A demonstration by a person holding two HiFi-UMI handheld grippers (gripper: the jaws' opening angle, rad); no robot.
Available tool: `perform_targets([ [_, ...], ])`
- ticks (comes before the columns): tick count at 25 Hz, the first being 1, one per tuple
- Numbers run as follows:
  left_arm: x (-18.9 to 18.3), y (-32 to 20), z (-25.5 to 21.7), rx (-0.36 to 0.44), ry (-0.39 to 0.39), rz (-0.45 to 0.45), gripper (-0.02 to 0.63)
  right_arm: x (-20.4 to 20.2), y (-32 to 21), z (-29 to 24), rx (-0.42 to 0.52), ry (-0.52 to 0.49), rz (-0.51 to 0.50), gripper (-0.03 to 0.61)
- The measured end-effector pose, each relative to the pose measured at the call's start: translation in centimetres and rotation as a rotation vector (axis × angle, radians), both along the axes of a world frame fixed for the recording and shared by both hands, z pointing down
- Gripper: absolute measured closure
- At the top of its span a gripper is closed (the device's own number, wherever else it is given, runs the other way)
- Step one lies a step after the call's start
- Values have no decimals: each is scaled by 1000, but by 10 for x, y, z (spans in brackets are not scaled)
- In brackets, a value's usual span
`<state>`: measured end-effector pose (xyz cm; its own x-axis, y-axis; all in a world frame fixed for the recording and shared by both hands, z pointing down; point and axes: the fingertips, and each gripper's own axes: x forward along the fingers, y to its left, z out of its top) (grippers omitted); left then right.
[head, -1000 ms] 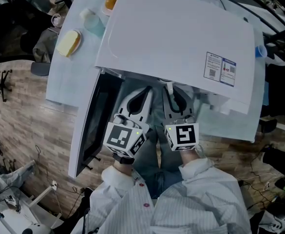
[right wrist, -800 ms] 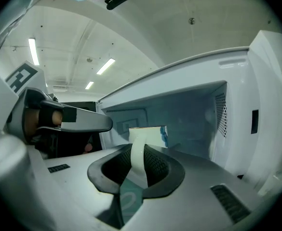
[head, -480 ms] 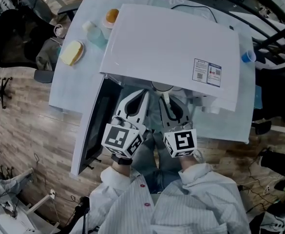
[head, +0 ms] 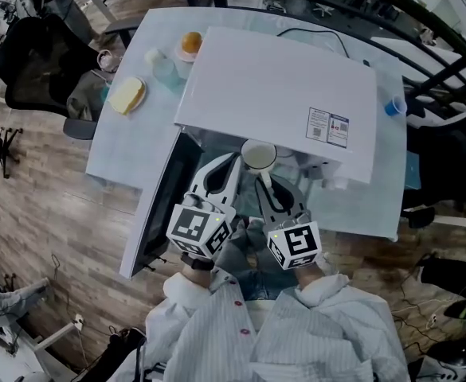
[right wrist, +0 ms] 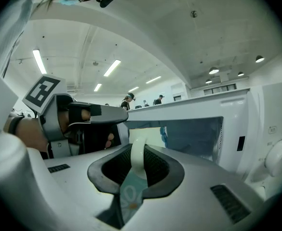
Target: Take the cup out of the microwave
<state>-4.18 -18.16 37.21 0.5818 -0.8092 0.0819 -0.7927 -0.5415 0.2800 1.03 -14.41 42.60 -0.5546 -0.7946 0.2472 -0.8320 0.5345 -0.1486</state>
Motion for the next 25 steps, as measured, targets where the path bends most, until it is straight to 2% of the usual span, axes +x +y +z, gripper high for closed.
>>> perform_targets([
  [7,-5,3,-29,34,20,3,604,-2,14,-25,-60,-82,-41,494],
  [12,-14,7,-40,50,25,-5,604,-2,21,-36,-65,-99,-70,494],
  [25,-16,33,-79,118,40,16,604,2,41,-111,34,-166,-124,494],
])
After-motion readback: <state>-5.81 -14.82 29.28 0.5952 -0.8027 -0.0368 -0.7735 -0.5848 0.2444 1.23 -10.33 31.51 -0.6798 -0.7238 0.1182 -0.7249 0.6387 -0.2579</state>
